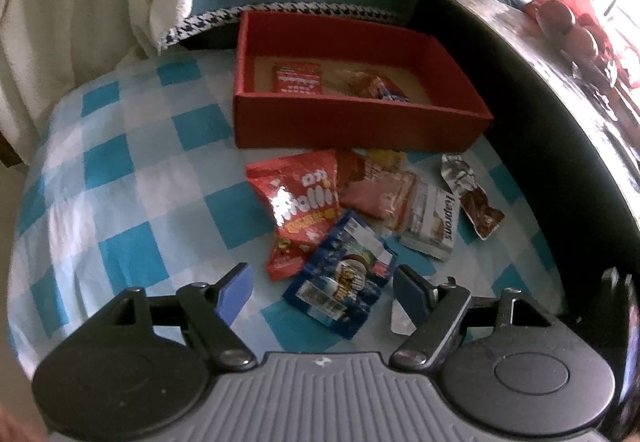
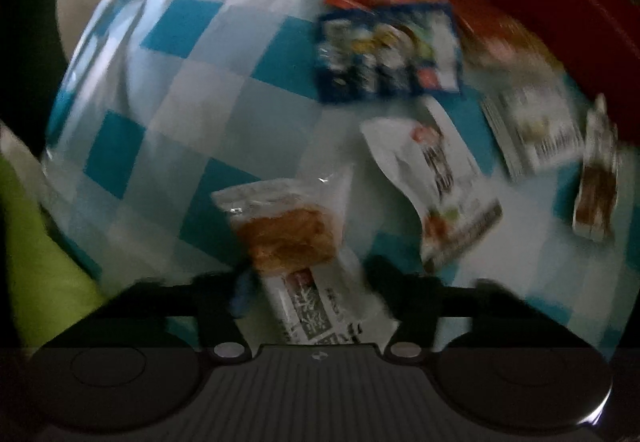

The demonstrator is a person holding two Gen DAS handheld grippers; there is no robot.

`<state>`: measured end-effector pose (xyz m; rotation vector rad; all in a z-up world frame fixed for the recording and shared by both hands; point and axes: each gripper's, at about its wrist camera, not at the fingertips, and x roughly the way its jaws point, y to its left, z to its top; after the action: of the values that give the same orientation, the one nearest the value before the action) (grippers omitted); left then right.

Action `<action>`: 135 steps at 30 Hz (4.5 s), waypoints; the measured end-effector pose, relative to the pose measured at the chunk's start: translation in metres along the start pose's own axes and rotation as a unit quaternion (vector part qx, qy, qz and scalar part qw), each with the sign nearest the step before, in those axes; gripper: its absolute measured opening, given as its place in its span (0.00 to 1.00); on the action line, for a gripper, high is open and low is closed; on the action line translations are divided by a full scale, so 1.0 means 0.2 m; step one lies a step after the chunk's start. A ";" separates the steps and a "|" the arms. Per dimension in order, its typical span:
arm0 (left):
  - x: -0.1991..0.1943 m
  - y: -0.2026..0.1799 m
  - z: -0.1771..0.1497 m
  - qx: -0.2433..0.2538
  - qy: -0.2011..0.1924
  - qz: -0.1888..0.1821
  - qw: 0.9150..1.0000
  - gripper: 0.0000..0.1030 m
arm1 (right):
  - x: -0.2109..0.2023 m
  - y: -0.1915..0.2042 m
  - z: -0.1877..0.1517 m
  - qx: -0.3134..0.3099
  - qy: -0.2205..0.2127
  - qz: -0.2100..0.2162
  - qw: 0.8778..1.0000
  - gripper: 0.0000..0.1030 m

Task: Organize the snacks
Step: 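Grasp the white bread bag with the right tool, then grasp the white spicy-strip bag with the left tool while the right tool holds its bag, then lift both held bags and carry them over the red box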

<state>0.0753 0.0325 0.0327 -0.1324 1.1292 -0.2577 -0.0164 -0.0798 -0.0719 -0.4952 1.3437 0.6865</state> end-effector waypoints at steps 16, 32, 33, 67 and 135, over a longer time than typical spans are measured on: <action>0.21 -0.46 -0.19 0.317 0.004 0.026 0.948 0.69 | -0.12 -0.50 -0.17 0.239 -0.110 -0.015 0.965 0.48; 0.49 -0.64 -0.30 0.527 0.038 -0.014 0.849 0.70 | -0.05 -0.56 -0.23 0.263 -0.091 0.016 0.961 0.71; 0.48 -0.64 -0.31 0.533 0.035 -0.013 0.845 0.70 | -0.05 -0.54 -0.22 0.253 -0.089 0.009 0.963 0.71; 0.38 -0.54 -0.44 0.592 0.145 -0.024 0.792 0.68 | -0.02 -0.53 -0.17 0.214 -0.082 -0.019 0.973 0.78; 0.38 -0.34 -0.27 0.176 0.092 0.033 0.979 0.44 | -0.05 -0.37 -0.18 0.206 -0.129 -0.075 0.967 0.47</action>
<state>0.0478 -0.0511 -0.0408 0.2481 1.2516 -0.4128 0.0095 -0.1586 -0.0725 -0.1628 1.1486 0.3185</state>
